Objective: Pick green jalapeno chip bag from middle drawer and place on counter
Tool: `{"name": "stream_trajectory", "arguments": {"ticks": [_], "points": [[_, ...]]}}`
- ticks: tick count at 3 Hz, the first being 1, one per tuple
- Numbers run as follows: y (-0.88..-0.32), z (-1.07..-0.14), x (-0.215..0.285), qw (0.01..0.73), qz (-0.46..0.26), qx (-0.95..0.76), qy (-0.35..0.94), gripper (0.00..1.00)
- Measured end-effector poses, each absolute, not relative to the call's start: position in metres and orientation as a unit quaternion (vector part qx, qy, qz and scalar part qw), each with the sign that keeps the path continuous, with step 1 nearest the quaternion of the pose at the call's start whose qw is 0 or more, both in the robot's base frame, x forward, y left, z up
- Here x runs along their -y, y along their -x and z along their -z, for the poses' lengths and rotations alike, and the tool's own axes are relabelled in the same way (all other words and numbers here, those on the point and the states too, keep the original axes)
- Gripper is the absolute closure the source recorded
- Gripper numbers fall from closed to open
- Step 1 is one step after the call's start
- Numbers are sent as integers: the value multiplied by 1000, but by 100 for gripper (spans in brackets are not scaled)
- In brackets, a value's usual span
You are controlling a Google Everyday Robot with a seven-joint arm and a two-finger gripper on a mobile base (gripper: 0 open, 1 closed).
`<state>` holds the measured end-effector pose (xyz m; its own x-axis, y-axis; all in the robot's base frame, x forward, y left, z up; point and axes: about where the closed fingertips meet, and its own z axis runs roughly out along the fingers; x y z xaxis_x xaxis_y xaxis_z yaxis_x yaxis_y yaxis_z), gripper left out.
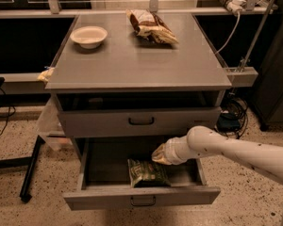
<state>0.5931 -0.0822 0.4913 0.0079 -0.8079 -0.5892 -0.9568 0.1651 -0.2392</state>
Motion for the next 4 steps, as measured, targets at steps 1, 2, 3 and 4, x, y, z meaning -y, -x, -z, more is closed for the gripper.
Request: {"name": "stream_trajectory", "arguments": {"ticks": [1, 2, 3, 4], "points": [[-596, -472, 80, 321, -124, -694, 632, 68], [-597, -454, 76, 318, -135, -695, 630, 56], [-597, -441, 70, 314, -147, -695, 630, 55], [-596, -433, 61, 314, -159, -693, 630, 54]]}}
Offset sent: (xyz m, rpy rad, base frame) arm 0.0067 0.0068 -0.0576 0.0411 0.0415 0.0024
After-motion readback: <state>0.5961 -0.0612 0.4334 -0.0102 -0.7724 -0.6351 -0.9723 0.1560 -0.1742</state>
